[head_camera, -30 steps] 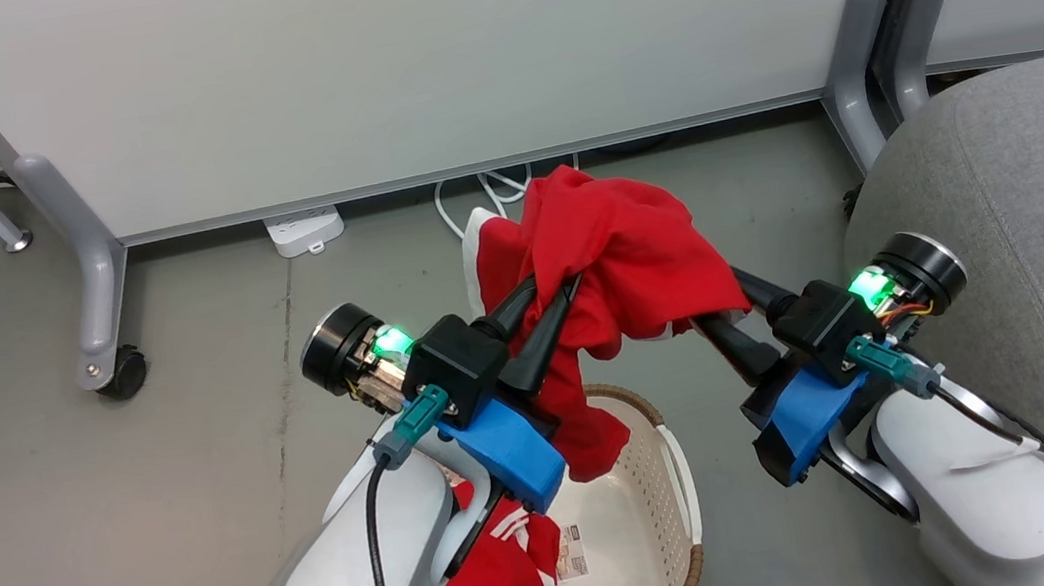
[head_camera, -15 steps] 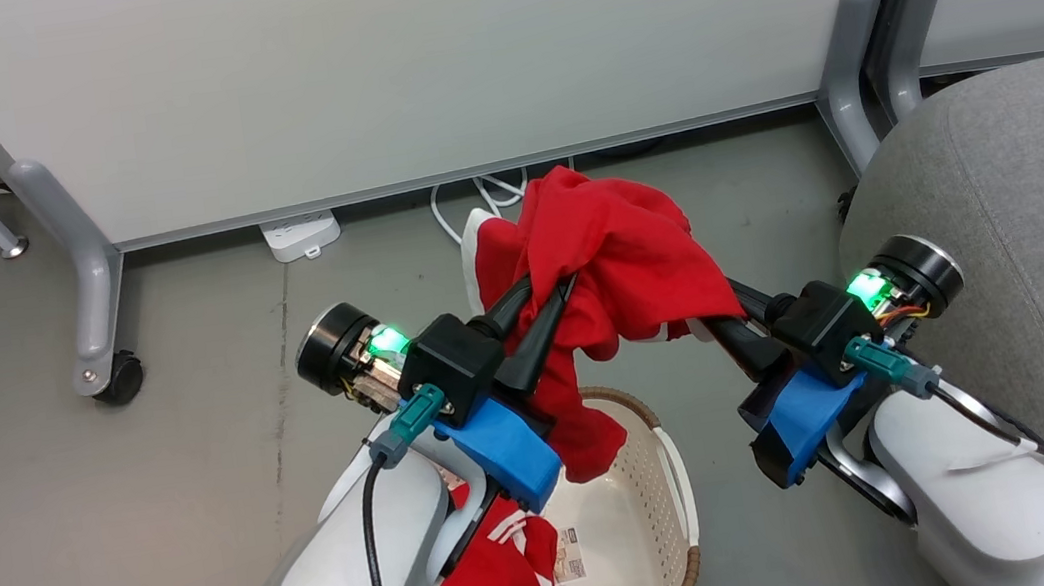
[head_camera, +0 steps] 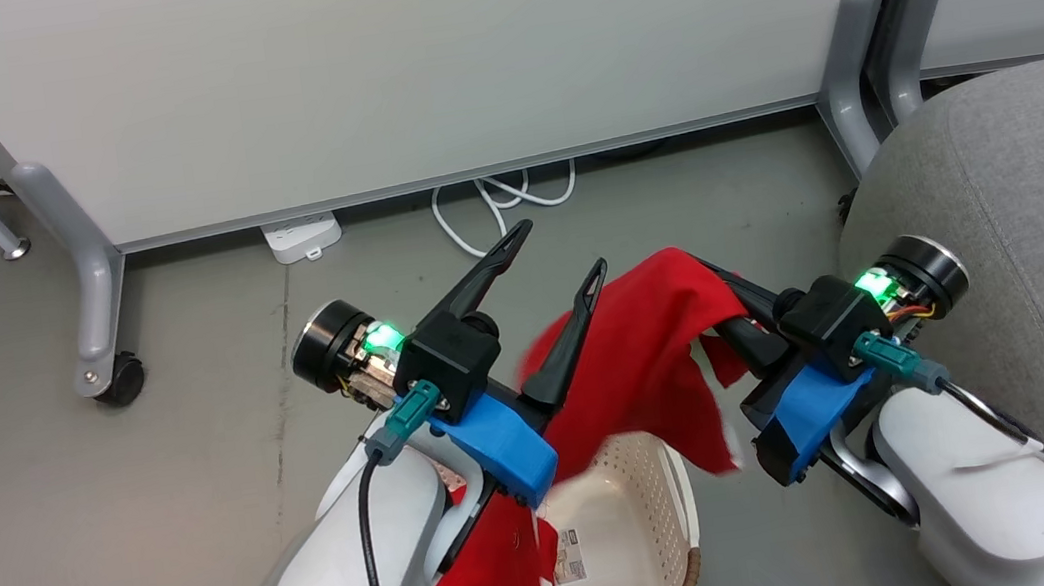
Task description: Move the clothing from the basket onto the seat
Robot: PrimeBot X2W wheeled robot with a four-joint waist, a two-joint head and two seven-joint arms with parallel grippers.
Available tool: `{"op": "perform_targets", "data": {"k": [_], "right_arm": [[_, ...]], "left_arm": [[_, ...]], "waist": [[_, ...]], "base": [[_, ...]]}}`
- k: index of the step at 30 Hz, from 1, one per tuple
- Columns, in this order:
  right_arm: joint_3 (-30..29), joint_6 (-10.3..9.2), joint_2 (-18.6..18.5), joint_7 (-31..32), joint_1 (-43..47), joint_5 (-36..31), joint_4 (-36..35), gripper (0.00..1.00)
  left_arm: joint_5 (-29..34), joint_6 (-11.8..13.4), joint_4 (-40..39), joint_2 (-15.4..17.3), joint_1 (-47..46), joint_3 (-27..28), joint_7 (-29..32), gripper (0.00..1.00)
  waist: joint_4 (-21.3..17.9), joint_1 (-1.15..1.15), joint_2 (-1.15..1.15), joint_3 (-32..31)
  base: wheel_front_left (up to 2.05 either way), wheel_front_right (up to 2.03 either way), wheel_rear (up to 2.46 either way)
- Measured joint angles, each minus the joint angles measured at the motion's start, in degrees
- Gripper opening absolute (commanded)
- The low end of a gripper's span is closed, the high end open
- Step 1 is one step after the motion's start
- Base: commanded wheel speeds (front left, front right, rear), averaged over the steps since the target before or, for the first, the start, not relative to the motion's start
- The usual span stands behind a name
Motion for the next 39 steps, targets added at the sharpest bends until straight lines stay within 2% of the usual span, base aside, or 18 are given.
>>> {"op": "perform_targets", "data": {"k": [14, 30, 39], "right_arm": [[-6.02, 0.00, 1.13, 0.00, 1.30, 0.20, -2.18, 0.00], [-17.78, 0.00, 2.53, 0.01, 1.70, -0.91, -7.14, 0.00], [-25.85, 0.00, 3.93, 0.00, 4.26, -0.96, -10.33, 0.00]], "left_arm": [[1.42, 0.00, -0.68, 0.48, 0.20, 0.76, 0.00, 1.00], [2.33, 0.00, -1.75, 0.69, 0.09, -0.33, -0.07, 1.00], [2.74, 0.00, -1.69, 0.89, -0.74, -4.00, -0.07, 1.00]], "waist": [[-2.95, 0.00, 0.00, 1.66], [-10.96, 0.00, 0.00, 5.75], [-15.81, 0.00, 0.00, 7.92]], "base": [[0.00, 0.00, 0.00], [0.00, 0.00, 0.00], [0.00, 0.00, 0.00]]}}
